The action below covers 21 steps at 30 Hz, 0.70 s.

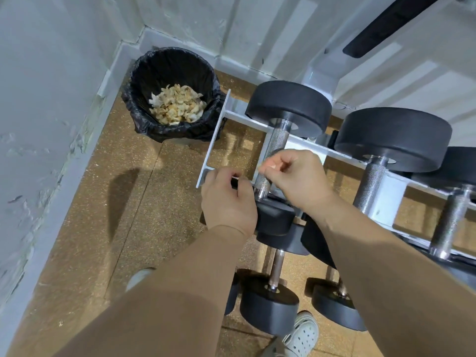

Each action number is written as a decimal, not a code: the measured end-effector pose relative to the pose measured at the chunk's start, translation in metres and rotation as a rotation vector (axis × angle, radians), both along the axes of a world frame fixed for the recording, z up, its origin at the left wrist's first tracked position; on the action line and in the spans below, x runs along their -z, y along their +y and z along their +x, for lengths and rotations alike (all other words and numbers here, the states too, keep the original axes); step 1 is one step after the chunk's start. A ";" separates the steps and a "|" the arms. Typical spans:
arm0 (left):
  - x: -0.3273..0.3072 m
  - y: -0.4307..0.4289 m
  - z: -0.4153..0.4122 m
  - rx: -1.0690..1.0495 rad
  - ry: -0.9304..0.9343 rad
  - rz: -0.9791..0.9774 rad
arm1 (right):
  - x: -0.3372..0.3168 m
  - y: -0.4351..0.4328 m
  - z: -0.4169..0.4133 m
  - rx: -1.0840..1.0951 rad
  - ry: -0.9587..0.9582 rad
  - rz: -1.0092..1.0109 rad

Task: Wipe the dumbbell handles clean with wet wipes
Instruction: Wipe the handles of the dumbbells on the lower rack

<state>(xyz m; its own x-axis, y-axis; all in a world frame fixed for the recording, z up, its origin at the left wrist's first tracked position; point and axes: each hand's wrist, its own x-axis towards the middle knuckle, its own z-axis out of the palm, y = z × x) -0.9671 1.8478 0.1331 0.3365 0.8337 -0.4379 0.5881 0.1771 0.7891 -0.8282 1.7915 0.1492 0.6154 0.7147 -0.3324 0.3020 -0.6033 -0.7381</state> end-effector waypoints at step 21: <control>0.011 0.015 -0.050 0.089 -0.360 -0.532 | -0.020 0.012 -0.007 -0.075 -0.268 -0.150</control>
<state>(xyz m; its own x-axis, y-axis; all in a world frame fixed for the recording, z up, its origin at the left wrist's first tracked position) -1.0172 1.8624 0.1218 0.5973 0.4959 -0.6303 0.3335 0.5611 0.7576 -0.8349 1.8035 0.1688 0.6431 0.7165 -0.2703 0.5215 -0.6682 -0.5306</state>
